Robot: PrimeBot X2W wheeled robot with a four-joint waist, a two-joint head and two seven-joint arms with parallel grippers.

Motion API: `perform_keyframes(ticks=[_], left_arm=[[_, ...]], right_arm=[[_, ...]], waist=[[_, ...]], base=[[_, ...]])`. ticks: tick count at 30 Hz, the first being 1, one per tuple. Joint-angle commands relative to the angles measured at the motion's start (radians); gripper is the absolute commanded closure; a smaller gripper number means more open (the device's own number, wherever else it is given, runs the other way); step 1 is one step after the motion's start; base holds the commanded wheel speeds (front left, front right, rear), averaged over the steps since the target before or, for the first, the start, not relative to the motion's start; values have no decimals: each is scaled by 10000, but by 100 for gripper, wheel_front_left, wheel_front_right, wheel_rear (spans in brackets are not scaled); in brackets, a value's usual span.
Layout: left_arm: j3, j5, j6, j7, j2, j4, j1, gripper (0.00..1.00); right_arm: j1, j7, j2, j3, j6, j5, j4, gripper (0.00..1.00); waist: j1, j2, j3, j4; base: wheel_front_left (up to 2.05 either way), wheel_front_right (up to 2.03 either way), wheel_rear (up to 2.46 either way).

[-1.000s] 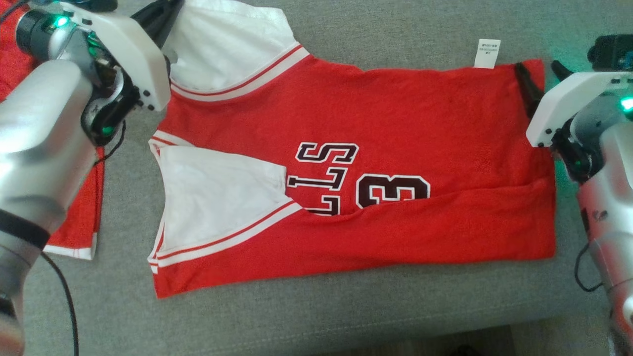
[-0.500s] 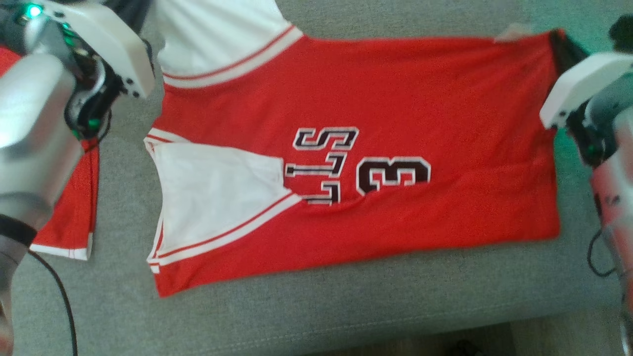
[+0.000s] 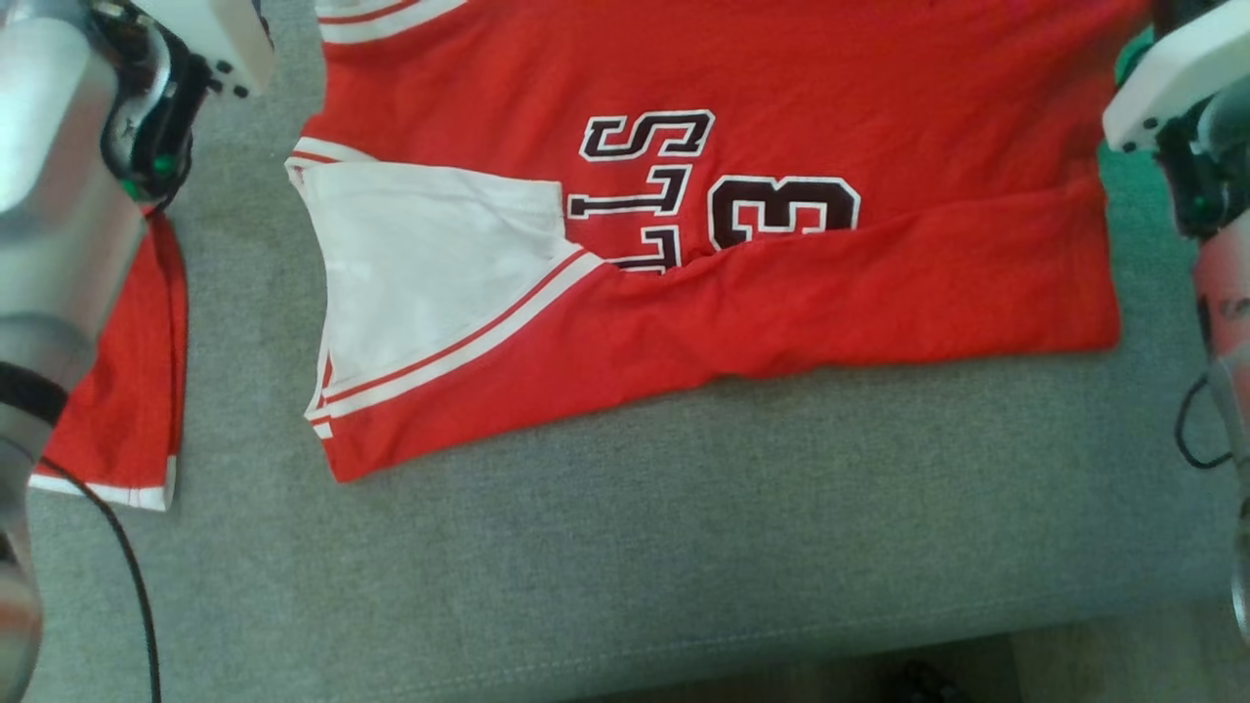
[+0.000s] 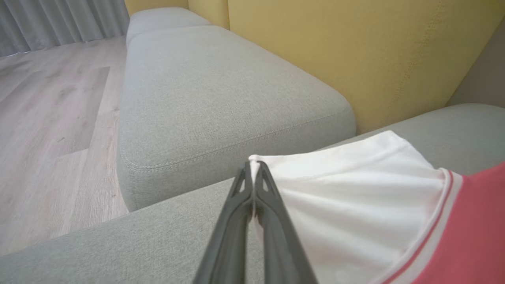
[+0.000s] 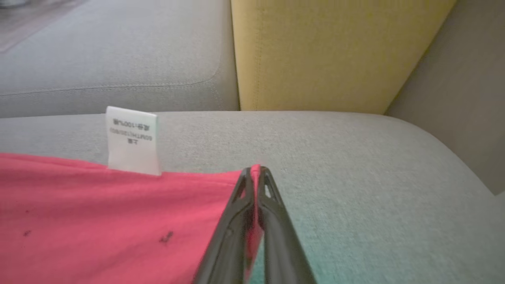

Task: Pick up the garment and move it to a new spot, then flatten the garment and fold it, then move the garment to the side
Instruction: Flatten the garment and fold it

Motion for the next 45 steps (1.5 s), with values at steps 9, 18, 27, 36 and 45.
perform_keyframes(ticks=[9, 18, 27, 36, 45], left_arm=[[-35, 360, -465, -212, 163, 368, -160, 100], [-333, 463, -697, -182, 835, -563, 1139, 100], [-1136, 518, -401, 798, 1983, -2899, 2954, 100], [-1561, 353, 320, 1615, 2655, -4840, 4188, 100], [-1968, 325, 605, 2074, 2751, -5495, 4763, 100]], right_arm=[[21, -842, 11, 595, 19, 195, 177, 100], [1342, -232, -675, 2194, 19, 1471, -558, 100], [2952, 1479, -2134, 3568, 19, 3233, -2173, 100], [3947, 3353, -3193, 4222, 19, 4421, -3685, 100], [4548, 4341, -3492, 4688, 19, 4414, -4429, 100]], waist=[[0, 0, -475, 80], [0, 0, -1436, 177], [0, 0, -2255, 382], [0, 0, -2549, 433], [0, 0, -2544, 394]], base=[[0, 0, 0], [0, 0, 0], [0, 0, 0], [0, 0, 0], [0, 0, 0]])
